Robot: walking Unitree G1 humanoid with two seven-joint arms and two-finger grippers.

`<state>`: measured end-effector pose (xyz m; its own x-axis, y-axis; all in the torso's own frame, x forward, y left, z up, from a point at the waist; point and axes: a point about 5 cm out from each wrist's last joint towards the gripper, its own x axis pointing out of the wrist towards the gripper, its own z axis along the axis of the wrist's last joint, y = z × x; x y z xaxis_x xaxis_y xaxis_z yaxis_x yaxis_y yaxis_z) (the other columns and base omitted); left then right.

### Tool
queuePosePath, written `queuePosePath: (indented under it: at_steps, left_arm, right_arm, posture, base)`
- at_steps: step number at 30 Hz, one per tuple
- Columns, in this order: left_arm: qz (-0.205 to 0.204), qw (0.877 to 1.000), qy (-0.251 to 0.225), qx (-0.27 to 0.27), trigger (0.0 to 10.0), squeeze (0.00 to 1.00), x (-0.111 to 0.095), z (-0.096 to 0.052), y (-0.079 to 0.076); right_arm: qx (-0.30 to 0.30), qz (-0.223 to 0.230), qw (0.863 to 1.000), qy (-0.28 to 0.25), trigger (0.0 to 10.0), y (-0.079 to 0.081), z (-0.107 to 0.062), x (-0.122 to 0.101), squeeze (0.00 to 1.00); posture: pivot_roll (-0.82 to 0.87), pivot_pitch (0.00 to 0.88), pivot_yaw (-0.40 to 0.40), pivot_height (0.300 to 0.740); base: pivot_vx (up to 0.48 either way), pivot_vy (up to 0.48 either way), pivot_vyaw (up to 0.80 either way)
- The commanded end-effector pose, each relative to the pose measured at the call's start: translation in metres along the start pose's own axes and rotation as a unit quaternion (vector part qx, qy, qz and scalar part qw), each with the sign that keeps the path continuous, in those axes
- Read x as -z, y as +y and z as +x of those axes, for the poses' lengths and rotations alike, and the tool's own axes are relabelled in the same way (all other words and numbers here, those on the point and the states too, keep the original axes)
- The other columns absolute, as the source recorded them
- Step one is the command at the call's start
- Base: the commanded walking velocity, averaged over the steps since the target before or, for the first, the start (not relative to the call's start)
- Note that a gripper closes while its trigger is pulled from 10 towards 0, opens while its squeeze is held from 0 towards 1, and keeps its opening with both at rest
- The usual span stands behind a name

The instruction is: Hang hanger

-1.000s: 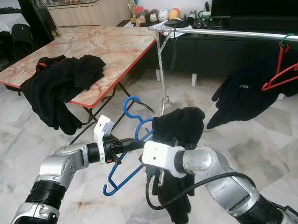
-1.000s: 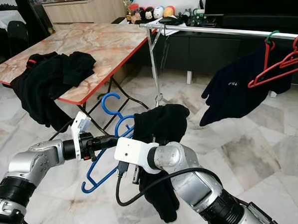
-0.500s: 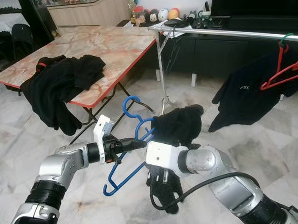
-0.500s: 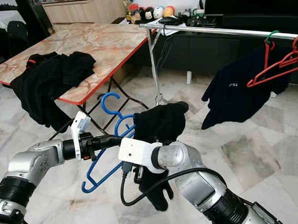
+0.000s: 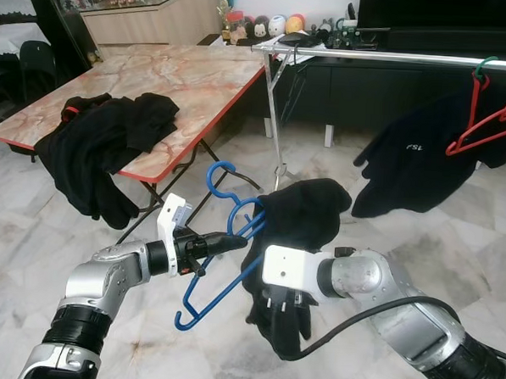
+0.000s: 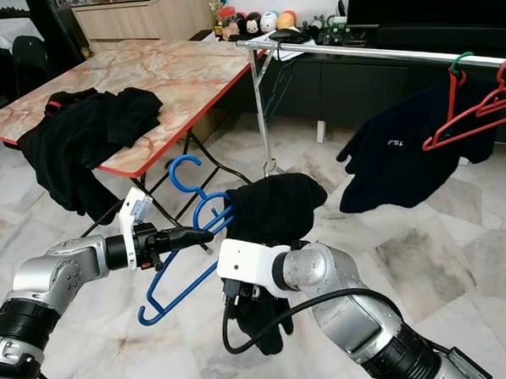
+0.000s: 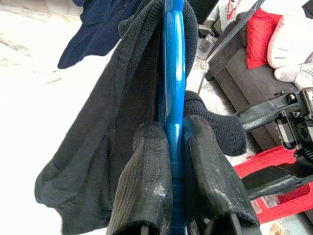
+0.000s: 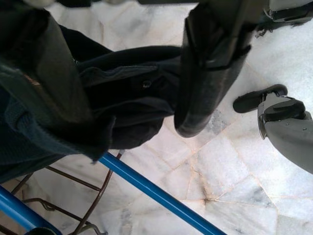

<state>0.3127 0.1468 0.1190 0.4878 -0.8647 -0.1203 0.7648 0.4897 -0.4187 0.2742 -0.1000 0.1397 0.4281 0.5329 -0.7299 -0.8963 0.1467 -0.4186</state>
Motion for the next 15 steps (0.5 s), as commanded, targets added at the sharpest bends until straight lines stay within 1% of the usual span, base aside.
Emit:
queuePosePath:
  at_steps: [1, 3, 5, 8, 10, 12, 15]
  left_arm:
    - [0.012, 0.999, -0.036, -0.002, 10.0, 0.0, -0.012, -0.006, 0.002]
    - [0.01, 0.999, -0.04, -0.006, 10.0, 0.0, -0.013, -0.007, 0.003]
    - [0.01, 0.999, -0.041, -0.007, 10.0, 0.0, -0.012, -0.007, 0.003]
    - [0.011, 0.999, -0.046, -0.017, 10.0, 0.0, -0.013, -0.006, 0.005]
    - [0.01, 0.999, -0.048, -0.018, 10.0, 0.0, -0.013, -0.006, 0.005]
    - [0.009, 0.999, -0.051, -0.019, 10.0, 0.0, -0.013, -0.006, 0.005]
    - [0.008, 0.998, -0.052, -0.019, 10.0, 0.0, -0.013, -0.006, 0.005]
  right_arm:
    - [0.004, -0.003, 1.0, -0.017, 10.0, -0.001, -0.006, -0.006, 1.0]
    - [0.008, -0.004, 1.0, -0.011, 10.0, -0.003, -0.009, -0.002, 1.0]
    - [0.008, -0.004, 1.0, -0.01, 10.0, -0.003, -0.01, -0.002, 1.0]
    - [-0.011, -0.012, 1.0, -0.011, 10.0, 0.004, -0.011, -0.002, 1.0]
    - [-0.005, -0.014, 1.0, -0.001, 10.0, 0.002, -0.012, 0.001, 1.0]
    - [0.02, -0.017, 0.999, 0.022, 10.0, -0.004, -0.012, 0.008, 1.0]
    - [0.026, -0.006, 1.0, 0.01, 10.0, -0.007, -0.013, 0.007, 1.0]
  posture:
    - [-0.16, 0.012, 0.222, 0.74]
    - [-0.16, 0.012, 0.222, 0.74]
    - [-0.17, 0.01, 0.221, 0.74]
    - [-0.16, 0.005, 0.219, 0.74]
    - [-0.16, 0.005, 0.219, 0.74]
    - [-0.17, 0.002, 0.221, 0.74]
    - [-0.17, 0.001, 0.222, 0.74]
  base:
    - [0.0, 0.0, 0.0]
    - [0.0, 0.0, 0.0]
    - [0.0, 0.0, 0.0]
    - [0.0, 0.0, 0.0]
    - [0.0, 0.0, 0.0]
    - [0.0, 0.0, 0.0]
    - [0.0, 0.0, 0.0]
